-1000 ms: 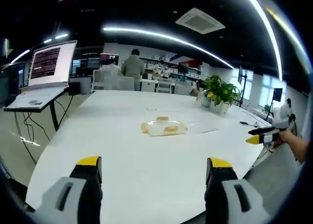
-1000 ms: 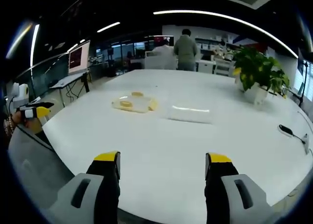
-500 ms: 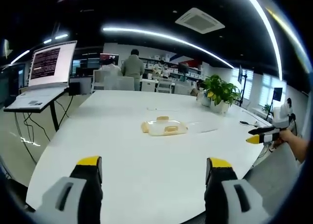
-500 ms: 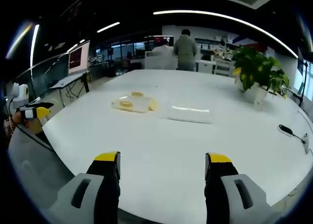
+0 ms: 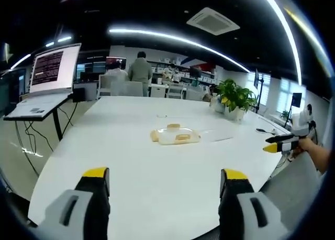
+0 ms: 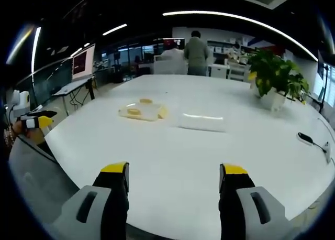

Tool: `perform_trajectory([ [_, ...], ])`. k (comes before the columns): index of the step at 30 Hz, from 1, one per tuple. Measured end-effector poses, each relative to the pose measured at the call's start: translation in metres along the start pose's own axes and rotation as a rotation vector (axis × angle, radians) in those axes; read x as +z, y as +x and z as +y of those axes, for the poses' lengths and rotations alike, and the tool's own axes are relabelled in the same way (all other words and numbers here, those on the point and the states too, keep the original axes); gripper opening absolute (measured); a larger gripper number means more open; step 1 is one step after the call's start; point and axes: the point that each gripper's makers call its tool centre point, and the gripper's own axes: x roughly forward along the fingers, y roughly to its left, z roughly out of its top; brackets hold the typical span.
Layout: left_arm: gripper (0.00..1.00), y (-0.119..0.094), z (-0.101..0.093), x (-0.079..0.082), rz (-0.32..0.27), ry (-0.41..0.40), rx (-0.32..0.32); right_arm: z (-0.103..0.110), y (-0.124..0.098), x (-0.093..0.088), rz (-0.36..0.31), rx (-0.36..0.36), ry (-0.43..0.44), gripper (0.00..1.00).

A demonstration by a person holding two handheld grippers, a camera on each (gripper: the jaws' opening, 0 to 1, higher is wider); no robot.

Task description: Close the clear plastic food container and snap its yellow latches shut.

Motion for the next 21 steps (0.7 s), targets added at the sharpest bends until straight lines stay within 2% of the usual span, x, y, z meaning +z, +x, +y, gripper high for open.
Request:
perform_trajectory([
  [21, 0.83, 0.001, -0.0004, -0.0005, 0.007, -0.001, -0.006, -0.0024, -0.0003, 0.0027, -0.01, -0.016, -0.006, 0.67],
])
